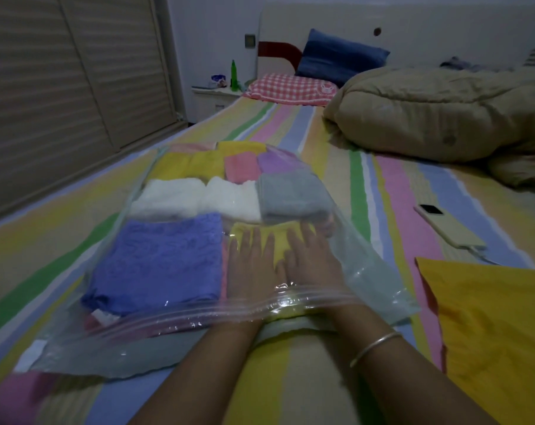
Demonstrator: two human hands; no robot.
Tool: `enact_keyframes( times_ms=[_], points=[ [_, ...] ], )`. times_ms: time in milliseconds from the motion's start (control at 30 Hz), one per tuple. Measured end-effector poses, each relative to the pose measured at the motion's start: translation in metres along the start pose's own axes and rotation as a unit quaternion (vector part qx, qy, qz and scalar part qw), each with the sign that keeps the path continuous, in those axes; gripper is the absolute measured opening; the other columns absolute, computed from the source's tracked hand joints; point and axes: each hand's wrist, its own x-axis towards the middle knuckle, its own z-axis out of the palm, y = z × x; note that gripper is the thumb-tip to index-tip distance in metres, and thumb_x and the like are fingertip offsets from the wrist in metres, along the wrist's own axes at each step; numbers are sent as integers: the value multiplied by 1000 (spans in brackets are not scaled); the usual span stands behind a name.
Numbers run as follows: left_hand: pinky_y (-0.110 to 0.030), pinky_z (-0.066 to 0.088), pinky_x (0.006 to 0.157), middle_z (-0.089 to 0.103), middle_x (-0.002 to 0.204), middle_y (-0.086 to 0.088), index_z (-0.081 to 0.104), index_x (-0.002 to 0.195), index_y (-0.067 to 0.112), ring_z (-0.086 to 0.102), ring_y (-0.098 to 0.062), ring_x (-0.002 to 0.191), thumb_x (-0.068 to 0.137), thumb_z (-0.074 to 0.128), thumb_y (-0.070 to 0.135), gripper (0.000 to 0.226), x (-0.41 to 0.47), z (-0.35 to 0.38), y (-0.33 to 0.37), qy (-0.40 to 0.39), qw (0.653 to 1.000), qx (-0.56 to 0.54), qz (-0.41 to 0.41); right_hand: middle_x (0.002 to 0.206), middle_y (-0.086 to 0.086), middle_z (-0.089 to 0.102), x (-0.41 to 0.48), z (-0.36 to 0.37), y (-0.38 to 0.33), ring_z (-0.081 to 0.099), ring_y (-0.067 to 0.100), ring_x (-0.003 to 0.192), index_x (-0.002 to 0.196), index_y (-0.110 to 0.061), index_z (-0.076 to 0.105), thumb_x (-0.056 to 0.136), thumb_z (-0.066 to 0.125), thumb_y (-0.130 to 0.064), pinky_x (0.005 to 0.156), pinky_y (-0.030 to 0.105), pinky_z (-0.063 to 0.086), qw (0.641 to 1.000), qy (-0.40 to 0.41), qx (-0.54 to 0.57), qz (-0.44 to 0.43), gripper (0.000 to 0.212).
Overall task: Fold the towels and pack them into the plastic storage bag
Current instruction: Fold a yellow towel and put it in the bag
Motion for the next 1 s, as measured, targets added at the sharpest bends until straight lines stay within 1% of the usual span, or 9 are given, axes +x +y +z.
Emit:
enact_keyframes(
  times_ms=[67,133,200,267,400,533,633,900,1000],
  points=[
    [-53,51,91,67,116,-18,71,111,12,65,-36,107,81,34,34,53,-7,-10,-1,-5,1000,7,9,131,21,55,-8,-7,2,50,43,123,109,-8,68,81,32,-45,89,54,51,999,1,46,-4,59],
    [-47,50,94,66,119,-17,66,117,12,64,-33,109,84,36,30,47,-21,-21,5,72,997,-25,17,156,10,25,-24,-12,13,27,29,142,144,-16,40,90,29,-56,112,42,29,990,-18,113,83,68],
    [-48,36,103,60,130,-15,56,124,12,57,-31,121,88,40,23,41,-54,-28,20,160,982,-81,51,160,3,12,-51,-16,28,14,20,146,152,-19,19,98,37,-52,116,33,16,981,-28,154,118,66],
    [-42,36,104,59,131,-10,59,123,14,53,-29,123,85,50,15,39,-93,-42,39,163,975,-130,77,159,-2,14,-89,-25,37,13,16,147,153,-19,13,99,40,-48,117,30,13,983,-35,157,84,68],
    [-32,48,75,67,100,0,64,107,22,61,-22,88,78,61,15,30,-123,-63,60,84,987,-133,35,117,8,62,-141,-29,37,59,23,106,127,-12,53,82,57,-34,88,31,49,998,47,41,6,50],
    [-34,48,82,67,105,1,67,107,23,61,-23,93,82,48,21,31,-117,-52,69,54,995,-79,23,75,5,68,-140,-34,30,64,22,66,82,-16,67,66,73,-10,56,29,49,996,38,-68,43,18],
    [-33,49,89,67,112,1,66,113,21,62,-22,101,82,38,27,42,-118,-48,70,46,997,-64,9,44,0,54,-142,-46,32,53,17,37,50,-20,56,29,87,-13,37,20,38,993,46,-113,1,38],
    [-36,46,95,65,121,0,67,116,21,57,-26,113,76,38,24,49,-125,-50,78,27,997,-75,-24,41,-1,49,-161,-42,37,52,16,37,46,-20,51,27,87,-19,37,18,33,992,28,-121,-38,41],
    [-43,39,104,54,138,-1,59,129,22,43,-28,132,86,43,19,46,-138,-48,91,5,998,-46,-54,75,4,65,-178,-50,40,64,23,73,73,-18,63,68,73,-21,57,28,46,998,14,-55,-18,12]
  ],
)
